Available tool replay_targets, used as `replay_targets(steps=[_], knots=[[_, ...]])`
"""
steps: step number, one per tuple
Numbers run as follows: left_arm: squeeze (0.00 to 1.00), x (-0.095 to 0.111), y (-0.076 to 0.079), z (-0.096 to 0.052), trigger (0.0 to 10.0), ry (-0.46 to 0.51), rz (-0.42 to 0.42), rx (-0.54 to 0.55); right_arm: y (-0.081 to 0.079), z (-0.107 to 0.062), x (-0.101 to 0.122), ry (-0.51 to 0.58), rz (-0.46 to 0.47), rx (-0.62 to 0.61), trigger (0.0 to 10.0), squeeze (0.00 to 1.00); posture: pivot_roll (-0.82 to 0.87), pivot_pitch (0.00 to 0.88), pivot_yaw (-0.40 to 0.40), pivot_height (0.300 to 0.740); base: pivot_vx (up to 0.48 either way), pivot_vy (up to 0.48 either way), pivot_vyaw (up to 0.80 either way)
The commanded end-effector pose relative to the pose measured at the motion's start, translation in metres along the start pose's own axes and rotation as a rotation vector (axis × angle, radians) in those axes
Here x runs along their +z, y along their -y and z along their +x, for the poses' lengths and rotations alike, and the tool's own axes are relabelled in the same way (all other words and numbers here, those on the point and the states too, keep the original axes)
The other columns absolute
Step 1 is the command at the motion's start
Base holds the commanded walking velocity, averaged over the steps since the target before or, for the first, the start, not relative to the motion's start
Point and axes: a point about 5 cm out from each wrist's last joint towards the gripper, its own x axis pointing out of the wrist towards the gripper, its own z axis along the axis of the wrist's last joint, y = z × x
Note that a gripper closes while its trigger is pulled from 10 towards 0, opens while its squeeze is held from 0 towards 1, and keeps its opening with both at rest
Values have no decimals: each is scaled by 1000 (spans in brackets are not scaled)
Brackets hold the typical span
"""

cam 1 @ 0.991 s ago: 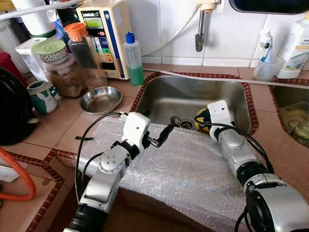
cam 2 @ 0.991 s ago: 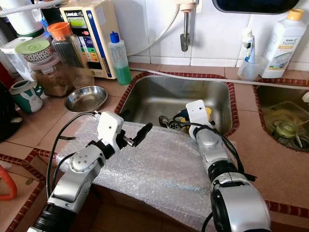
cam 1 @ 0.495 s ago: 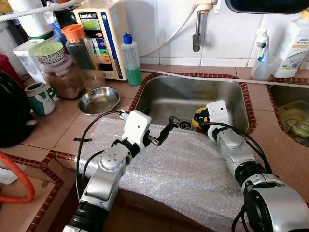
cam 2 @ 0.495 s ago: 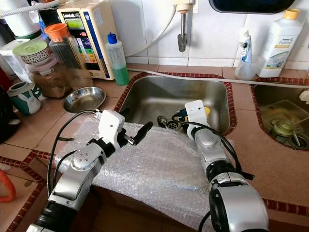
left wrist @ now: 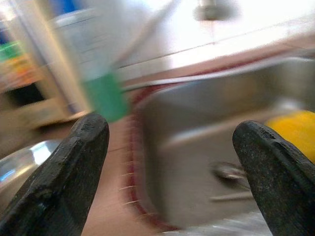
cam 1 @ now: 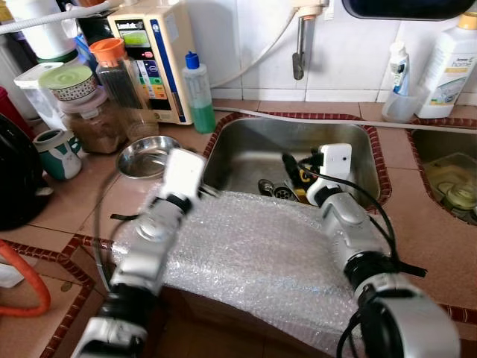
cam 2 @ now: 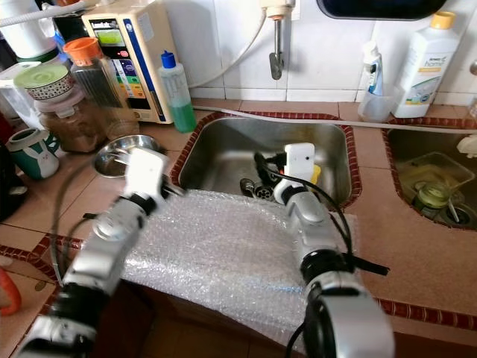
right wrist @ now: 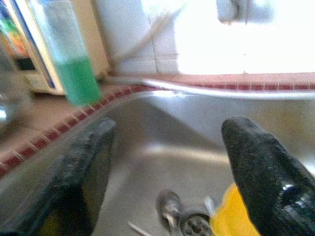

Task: Kitchen organization

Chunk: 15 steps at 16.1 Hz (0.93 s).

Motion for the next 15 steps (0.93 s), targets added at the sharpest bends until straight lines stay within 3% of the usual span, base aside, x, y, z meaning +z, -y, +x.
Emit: replay_targets(steps=[1,2,3,4,7,13,15], knots=[[0,1,-17,1,10000,-12,-33,82,-6,1,4,29,4,24,10000,1000,49,0,140,740,0,0,0],[0,1,-36,2,10000,-24,-76,182,-16,-1,8,72,-6,64,10000,1000,41,0,146,740,0,0,0],[0,0,-42,3,10000,-36,-90,214,-21,-2,9,85,-1,81,10000,1000,39,0,145,740,0,0,0],[0,-2,-56,3,10000,-68,-109,284,-28,-6,7,89,48,100,10000,1000,31,0,146,740,0,0,0],[0,-6,-79,6,10000,-124,-150,417,-32,-21,-9,55,89,96,10000,1000,23,0,144,740,0,0,0],[0,-12,-102,8,10000,-219,-220,566,-32,-35,-7,42,91,123,10000,1000,-4,2,147,740,0,0,0],[0,-21,-105,8,10000,-295,-330,633,-38,-38,-5,34,126,112,10000,1000,-11,1,156,740,0,0,0]])
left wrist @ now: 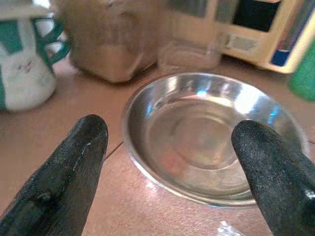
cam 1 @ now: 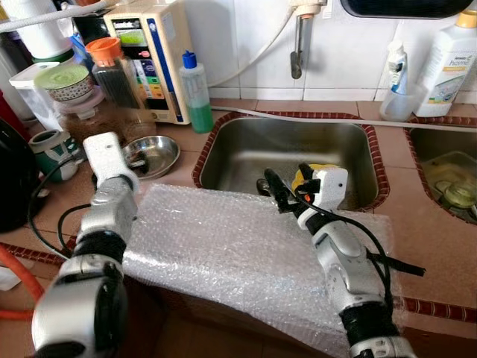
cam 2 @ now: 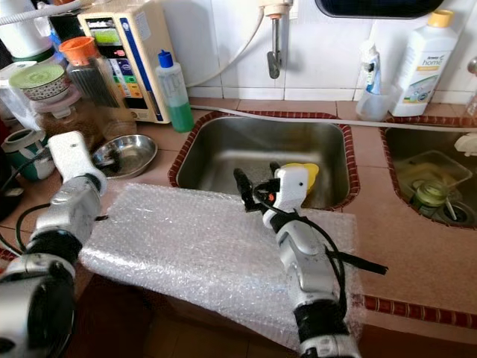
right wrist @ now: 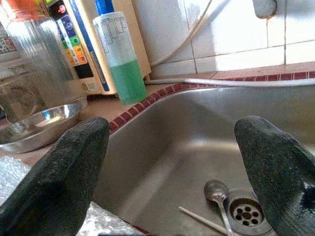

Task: Kitchen organization

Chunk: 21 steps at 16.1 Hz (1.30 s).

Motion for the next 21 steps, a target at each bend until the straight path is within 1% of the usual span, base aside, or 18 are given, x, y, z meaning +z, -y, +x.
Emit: replay_targets(steps=[1,2,3,5,7,9,11,12,15,16,17,19,21], knots=[[0,1,-5,2,10000,-28,-26,32,-10,2,4,7,11,26,10000,1000,-11,1,158,740,0,0,0],[0,-2,-4,3,10000,-55,-30,35,-14,1,3,1,14,35,10000,1000,-11,2,161,740,0,0,0],[0,-5,-4,3,10000,-85,-54,37,-15,1,3,-3,14,41,10000,1000,-14,2,164,740,0,0,0],[0,-7,-5,3,10000,-106,-78,42,-15,0,3,-7,15,39,10000,1000,-17,4,165,740,0,0,0],[0,-12,-2,3,10000,-152,-117,26,-15,-1,4,-14,17,33,10000,1000,-24,5,163,740,0,0,0],[0,-11,-1,4,10000,-162,-141,24,-16,-3,5,-23,13,35,10000,1000,-32,6,161,740,0,0,0],[0,-10,0,4,10000,-162,-143,19,-16,-3,4,-25,11,33,10000,1000,-37,8,161,740,0,0,0],[0,-10,2,4,10000,-169,-175,9,-15,-5,4,-32,7,31,10000,1000,-41,10,162,740,0,0,0],[0,-13,2,4,10000,-196,-212,14,-14,-6,4,-39,8,25,10000,1000,-43,12,164,740,0,0,0],[0,-14,0,4,2314,-206,-219,21,-14,-7,4,-41,7,23,10000,1000,-44,13,163,740,0,0,0],[0,-17,-1,3,0,-227,-240,29,-15,-7,4,-44,7,22,10000,1000,-43,14,163,740,0,0,0],[0,-21,-4,3,0,-249,-266,39,-14,-7,4,-47,5,23,10000,1000,-42,14,161,740,0,0,0],[0,-21,-10,3,0,-250,-276,59,-13,-6,4,-51,4,24,10000,1000,-42,14,161,740,0,0,0]])
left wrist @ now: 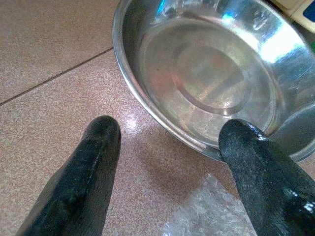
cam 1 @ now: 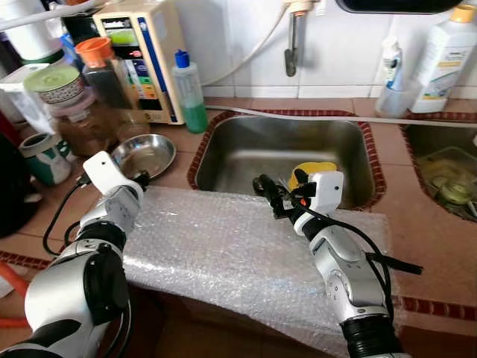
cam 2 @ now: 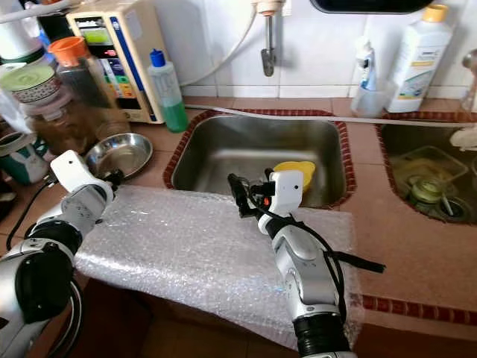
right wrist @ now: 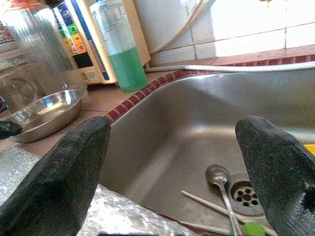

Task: Kitchen organization

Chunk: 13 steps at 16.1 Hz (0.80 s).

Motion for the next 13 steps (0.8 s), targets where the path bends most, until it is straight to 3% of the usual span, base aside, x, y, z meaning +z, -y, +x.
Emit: replay_targets(steps=[1,13], knots=[[0,2,-10,0,0,-12,-9,42,-4,3,3,1,-4,15,10000,1000,-37,12,158,740,0,0,0],[0,9,-38,0,0,-4,-35,145,-4,6,4,2,-4,12,10000,1000,-20,10,155,740,0,0,0]])
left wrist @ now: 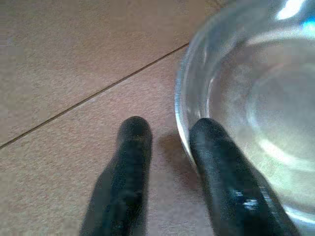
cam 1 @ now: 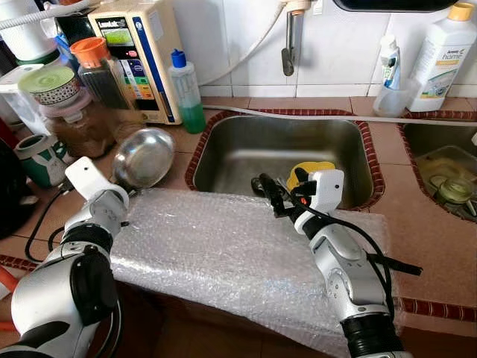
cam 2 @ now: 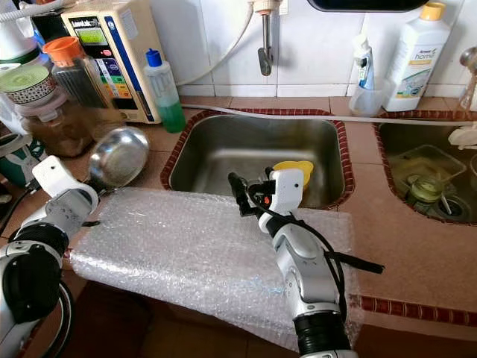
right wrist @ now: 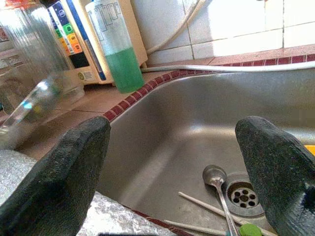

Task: Kitchen organization

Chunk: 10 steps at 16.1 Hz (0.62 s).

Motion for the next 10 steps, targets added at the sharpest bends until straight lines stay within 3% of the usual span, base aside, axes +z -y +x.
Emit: replay_targets(steps=[1,10], knots=[[0,5,-15,1,0,5,1,53,-4,5,2,0,-1,11,10000,1000,-17,10,154,740,0,0,0],[0,17,-19,1,0,58,-29,56,-2,7,3,2,-2,5,10000,1000,-13,6,153,740,0,0,0]])
